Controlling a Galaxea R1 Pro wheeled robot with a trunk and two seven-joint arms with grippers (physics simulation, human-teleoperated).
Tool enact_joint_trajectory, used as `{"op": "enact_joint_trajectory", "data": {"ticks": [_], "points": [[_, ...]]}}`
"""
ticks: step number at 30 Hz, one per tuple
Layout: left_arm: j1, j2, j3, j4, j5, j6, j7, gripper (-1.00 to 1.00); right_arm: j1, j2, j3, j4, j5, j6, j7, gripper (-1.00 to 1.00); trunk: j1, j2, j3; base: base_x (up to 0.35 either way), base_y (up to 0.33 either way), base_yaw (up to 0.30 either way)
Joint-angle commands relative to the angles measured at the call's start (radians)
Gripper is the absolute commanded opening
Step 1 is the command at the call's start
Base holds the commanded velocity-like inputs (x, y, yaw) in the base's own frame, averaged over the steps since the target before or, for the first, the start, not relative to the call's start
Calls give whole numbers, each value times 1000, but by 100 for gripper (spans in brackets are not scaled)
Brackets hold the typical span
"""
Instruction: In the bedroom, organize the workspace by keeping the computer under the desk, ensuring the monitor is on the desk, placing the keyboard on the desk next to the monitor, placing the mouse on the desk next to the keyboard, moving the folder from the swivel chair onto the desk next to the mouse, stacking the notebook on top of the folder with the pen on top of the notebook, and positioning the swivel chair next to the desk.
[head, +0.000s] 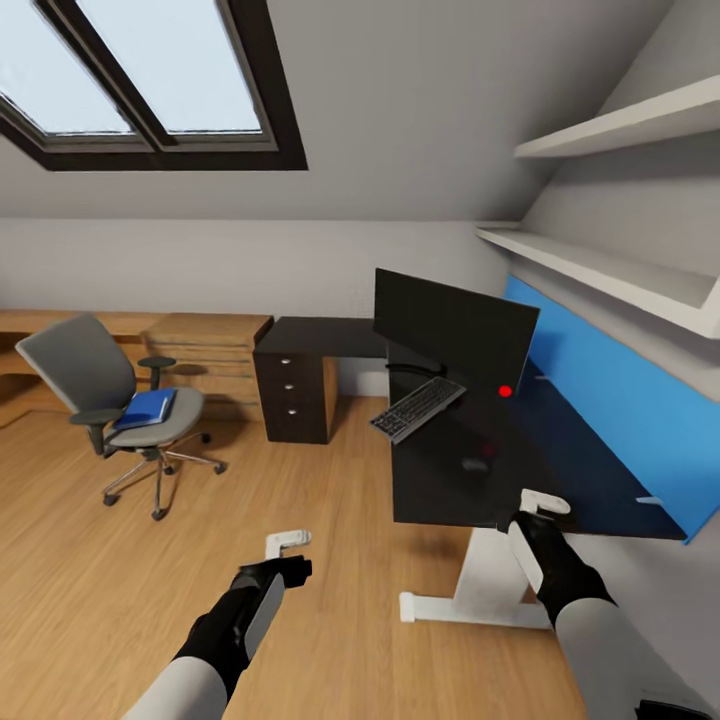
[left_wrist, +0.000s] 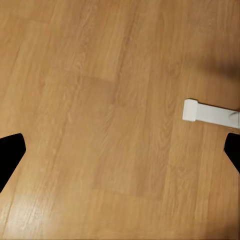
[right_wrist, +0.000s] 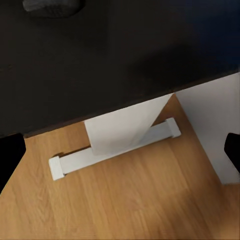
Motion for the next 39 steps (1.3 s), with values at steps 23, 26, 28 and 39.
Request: {"op": "enact_joint_trajectory", "data": {"ticks": [23, 26, 28, 39], "points": [[-1, 7, -1, 8, 10, 3, 12, 100, 5, 8, 84, 5, -12, -25, 10, 100, 1, -1, -2, 262, -46, 67], [-1, 8, -1, 8, 10, 3, 12, 100, 5, 7, 84, 5, -12, -25, 10, 100, 1, -1, -2, 39, 0, 240], [-1, 8, -1, 8, 10, 3, 12, 100, 5, 7, 84, 5, -12, -25, 11, 100, 1, -1, -2, 16, 0, 130], [-1, 7, -2, 8, 10, 3, 12, 100, 5, 2, 83, 8, -10, -34, 12, 100, 1, -1, -2, 144, 0, 25]]}}
